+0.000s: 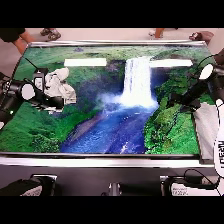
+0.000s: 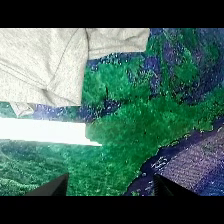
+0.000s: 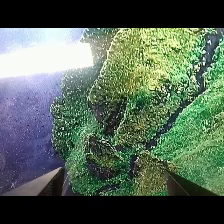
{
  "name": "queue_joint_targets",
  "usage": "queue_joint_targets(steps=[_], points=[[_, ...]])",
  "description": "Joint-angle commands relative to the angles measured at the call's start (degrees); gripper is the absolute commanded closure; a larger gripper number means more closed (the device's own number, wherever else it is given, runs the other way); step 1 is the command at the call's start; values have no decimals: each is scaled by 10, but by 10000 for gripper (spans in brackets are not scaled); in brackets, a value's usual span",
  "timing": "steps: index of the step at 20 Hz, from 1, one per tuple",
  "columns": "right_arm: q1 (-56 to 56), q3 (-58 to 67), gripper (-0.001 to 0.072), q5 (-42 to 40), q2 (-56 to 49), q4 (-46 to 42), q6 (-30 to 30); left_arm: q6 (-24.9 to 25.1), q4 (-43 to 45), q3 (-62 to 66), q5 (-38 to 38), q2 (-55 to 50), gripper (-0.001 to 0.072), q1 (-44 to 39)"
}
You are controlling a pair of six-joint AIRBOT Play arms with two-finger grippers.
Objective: Fold the shirts.
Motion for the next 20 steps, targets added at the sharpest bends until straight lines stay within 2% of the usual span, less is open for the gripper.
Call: queue_joint_targets(steps=[1,14,17,19,20], points=[[0,0,33,0,0,0,0,0,0,0,0,0,105,0],[0,0,33,-2,0,1,5,-1,-2,-1,9,-1,106,0],[0,0,33,-20,0,2,9,0,-9,-1,77,-7,105,-1],[0,0,33,-31,0,2,9,0,-8,2,159,-21,49,7],[0,0,32,-39,0,2,9,-9,-8,15,179,-43,54,21]])
